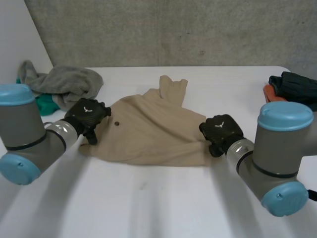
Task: Fold the laundry.
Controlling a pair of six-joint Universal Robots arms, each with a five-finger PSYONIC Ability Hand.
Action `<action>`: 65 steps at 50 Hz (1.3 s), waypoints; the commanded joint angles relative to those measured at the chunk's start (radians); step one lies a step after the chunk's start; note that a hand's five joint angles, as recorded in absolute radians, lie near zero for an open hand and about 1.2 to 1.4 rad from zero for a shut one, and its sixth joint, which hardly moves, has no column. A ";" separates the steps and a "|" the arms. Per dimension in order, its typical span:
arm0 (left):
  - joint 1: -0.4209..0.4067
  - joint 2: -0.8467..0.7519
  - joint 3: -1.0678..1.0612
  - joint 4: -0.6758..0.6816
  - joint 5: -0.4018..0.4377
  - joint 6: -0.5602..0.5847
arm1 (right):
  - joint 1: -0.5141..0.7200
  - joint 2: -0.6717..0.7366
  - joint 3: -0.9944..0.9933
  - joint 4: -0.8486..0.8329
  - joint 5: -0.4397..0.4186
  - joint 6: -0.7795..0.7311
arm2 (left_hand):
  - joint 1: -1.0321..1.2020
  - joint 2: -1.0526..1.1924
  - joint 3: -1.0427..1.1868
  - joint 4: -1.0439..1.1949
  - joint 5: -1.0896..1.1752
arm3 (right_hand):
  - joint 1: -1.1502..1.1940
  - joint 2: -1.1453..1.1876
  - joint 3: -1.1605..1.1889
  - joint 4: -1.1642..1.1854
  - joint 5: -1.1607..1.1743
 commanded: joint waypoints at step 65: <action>-0.402 -0.107 0.686 0.179 0.057 -0.573 | -0.180 -0.111 -0.082 0.020 -0.019 0.164 | 1.011 0.995 0.994 0.993 0.991 | -0.951 -0.999 -1.005 -1.020 -0.978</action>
